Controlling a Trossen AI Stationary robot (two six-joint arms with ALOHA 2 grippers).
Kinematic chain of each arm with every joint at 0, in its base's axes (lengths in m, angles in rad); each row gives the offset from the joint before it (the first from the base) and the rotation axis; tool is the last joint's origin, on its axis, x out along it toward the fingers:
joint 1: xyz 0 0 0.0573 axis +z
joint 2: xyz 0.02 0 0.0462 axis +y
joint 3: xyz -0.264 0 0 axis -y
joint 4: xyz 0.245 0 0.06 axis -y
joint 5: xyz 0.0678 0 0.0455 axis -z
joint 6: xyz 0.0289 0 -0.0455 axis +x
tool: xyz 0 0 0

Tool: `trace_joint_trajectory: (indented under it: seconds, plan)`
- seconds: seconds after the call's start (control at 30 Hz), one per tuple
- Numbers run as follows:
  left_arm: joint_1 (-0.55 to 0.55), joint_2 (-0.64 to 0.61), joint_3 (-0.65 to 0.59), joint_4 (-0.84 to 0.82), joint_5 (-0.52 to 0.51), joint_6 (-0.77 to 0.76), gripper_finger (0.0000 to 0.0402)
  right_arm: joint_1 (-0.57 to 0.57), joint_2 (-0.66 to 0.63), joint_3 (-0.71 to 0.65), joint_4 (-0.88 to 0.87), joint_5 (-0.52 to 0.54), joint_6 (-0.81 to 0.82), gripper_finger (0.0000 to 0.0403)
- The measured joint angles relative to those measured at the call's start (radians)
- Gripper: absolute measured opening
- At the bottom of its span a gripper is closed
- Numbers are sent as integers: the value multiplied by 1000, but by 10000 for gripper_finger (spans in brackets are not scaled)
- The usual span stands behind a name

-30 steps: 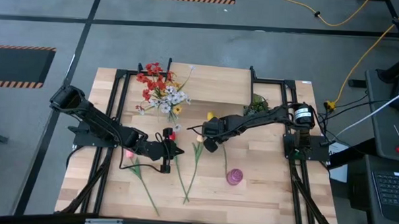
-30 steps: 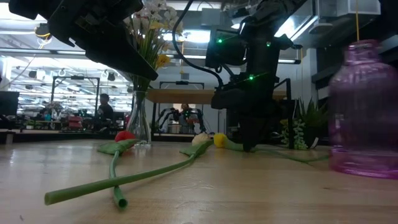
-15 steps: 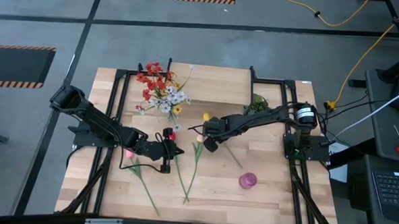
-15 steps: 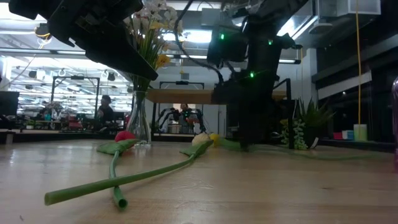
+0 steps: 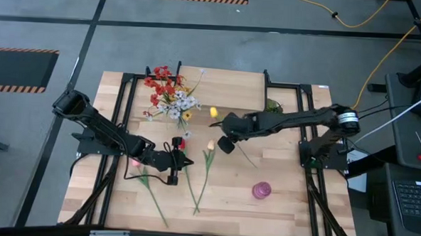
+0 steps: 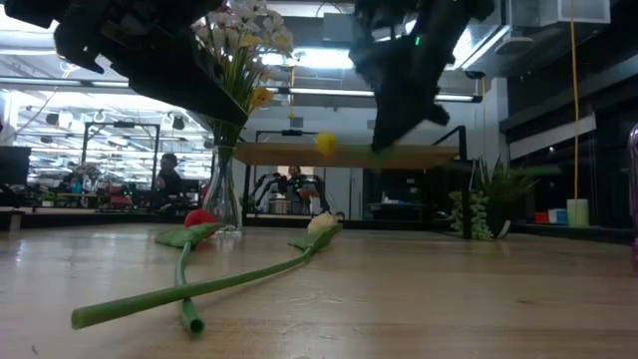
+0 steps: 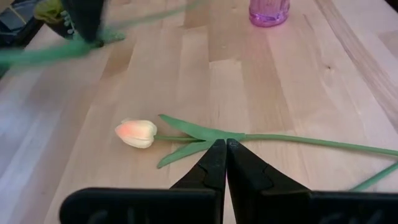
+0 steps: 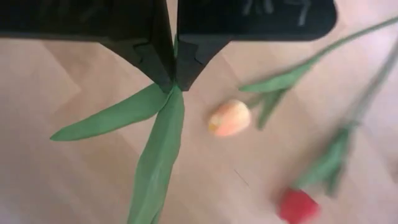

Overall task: Pick and place flowers into a vace then onto a shelf
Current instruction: Put the yellow flower into the purple vase

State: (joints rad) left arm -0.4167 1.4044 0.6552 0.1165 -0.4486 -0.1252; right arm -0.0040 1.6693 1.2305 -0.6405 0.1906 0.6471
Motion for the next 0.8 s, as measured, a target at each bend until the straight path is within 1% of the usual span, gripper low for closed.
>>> trace_joint_trajectory:
  seconds: [0.23, 0.43, 0.53, 0.67, 0.8]
  plan:
    - [-22, 0, 0, 27, -5, 16, 8, 0, -184, 2, -13, 53, -91, 0]
    - [-40, 0, 0, 50, -4, 16, 8, 0, -299, -14, -14, 54, -182, 0]
    - [-48, 0, 0, 52, -5, 1, 8, 0, -355, -83, 32, 55, -203, 0]
    - [-57, 0, 0, 68, -5, -19, 8, 0, -452, -225, 175, 54, -224, 0]
    - [-68, 0, 0, 98, -4, -19, 8, 0, -560, -335, 318, 54, -289, 0]
